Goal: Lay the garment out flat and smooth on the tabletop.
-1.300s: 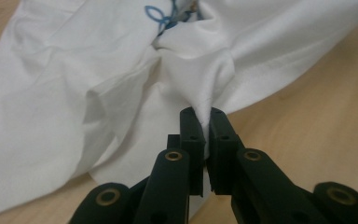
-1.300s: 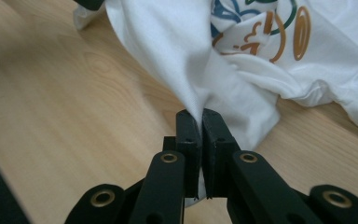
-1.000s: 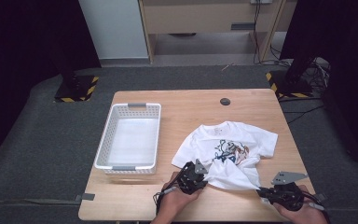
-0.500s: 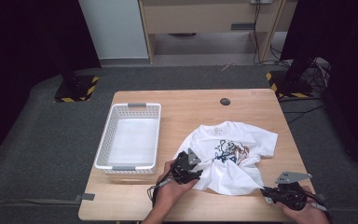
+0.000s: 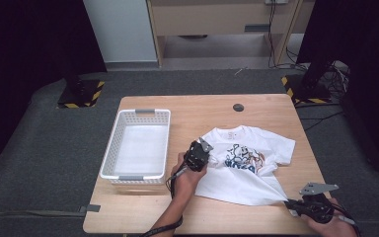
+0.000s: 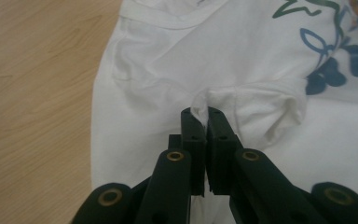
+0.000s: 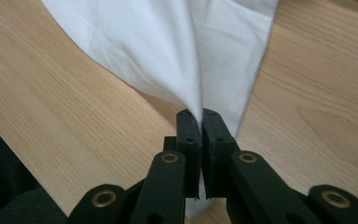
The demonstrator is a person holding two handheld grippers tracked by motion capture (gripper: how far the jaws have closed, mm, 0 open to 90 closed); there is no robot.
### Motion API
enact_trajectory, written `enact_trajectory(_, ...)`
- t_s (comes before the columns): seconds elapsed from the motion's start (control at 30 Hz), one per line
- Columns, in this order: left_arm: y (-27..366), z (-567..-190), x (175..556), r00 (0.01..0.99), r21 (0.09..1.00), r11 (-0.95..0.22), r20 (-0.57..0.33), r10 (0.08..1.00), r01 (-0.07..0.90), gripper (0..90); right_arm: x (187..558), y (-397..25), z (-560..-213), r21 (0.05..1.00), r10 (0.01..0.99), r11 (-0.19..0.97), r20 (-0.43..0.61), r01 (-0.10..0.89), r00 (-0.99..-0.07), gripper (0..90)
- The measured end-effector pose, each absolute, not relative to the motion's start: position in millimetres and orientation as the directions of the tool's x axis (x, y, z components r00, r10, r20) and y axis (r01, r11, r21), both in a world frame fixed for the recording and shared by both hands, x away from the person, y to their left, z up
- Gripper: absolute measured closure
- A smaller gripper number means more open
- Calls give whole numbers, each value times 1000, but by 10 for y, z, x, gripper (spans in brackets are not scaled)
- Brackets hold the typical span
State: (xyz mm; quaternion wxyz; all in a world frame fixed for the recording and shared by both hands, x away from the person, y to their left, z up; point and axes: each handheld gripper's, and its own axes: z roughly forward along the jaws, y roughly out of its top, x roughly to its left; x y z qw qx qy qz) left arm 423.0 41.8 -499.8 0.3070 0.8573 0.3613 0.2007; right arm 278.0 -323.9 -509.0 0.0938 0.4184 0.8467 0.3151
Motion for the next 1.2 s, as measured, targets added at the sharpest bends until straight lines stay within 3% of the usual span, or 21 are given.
enact_trajectory(0.47,467,-5123,4544,601,666,-511,117,791,543,864,2773,-3347,-5088,605,774,440,119,664,-622,867)
enact_trajectory(0.67,460,-5012,4393,614,721,-472,82,785,507,580,2743,-3303,-5053,643,764,431,112,633,-635,821)
enact_trajectory(0.8,442,-4916,4286,639,754,-442,38,768,487,465,2713,-3304,-5028,658,759,432,104,617,-643,781)
enact_trajectory(1.03,331,-4976,4225,668,756,-430,-13,744,494,380,2686,-3300,-4969,676,772,415,93,609,-629,632)
enact_trajectory(1.2,302,-5090,4277,671,738,-431,-39,740,519,388,2662,-3210,-4935,687,767,420,82,593,-637,526)
